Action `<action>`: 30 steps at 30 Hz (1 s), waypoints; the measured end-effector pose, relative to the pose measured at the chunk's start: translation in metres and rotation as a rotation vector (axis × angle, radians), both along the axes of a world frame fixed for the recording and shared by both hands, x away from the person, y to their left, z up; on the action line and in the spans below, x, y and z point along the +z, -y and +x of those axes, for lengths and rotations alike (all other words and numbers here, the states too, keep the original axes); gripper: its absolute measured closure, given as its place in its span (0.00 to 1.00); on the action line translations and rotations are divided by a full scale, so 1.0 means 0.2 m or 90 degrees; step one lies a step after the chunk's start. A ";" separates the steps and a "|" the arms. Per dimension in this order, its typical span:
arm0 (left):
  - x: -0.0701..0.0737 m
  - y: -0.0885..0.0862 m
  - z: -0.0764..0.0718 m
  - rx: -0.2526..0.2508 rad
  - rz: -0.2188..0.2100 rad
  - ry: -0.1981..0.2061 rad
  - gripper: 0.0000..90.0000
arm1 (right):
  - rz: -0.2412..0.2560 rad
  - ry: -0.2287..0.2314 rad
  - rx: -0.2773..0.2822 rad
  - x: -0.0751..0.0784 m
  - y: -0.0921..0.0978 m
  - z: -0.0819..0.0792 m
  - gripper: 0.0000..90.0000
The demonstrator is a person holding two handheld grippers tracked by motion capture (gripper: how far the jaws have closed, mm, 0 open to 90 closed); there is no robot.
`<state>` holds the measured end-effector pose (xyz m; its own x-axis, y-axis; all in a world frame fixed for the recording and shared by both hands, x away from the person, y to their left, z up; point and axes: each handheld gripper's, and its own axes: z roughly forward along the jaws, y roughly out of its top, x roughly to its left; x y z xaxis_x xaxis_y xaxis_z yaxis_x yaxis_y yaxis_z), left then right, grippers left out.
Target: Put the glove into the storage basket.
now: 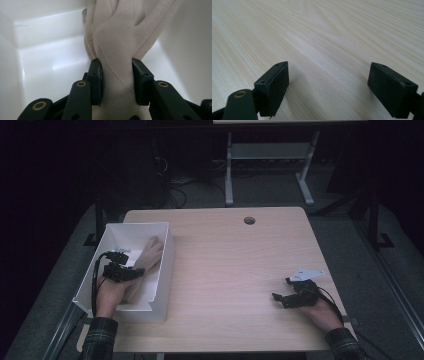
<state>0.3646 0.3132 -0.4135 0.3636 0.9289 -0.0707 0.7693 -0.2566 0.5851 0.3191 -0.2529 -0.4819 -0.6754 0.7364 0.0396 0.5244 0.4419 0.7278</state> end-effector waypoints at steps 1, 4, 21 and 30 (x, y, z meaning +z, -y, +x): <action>0.00 0.00 0.00 -0.002 0.002 -0.002 0.70 | 0.000 0.000 0.000 0.00 0.00 0.00 0.19; -0.02 0.01 0.01 -0.009 0.005 -0.012 0.64 | 0.000 0.000 0.000 0.00 0.00 0.00 0.19; 0.20 0.07 -0.01 -0.035 -0.044 0.049 0.33 | 0.001 0.001 -0.001 0.00 0.00 0.00 0.19; 0.45 0.25 -0.02 -0.088 -0.073 0.096 0.28 | 0.001 0.001 -0.001 0.00 0.00 0.00 0.19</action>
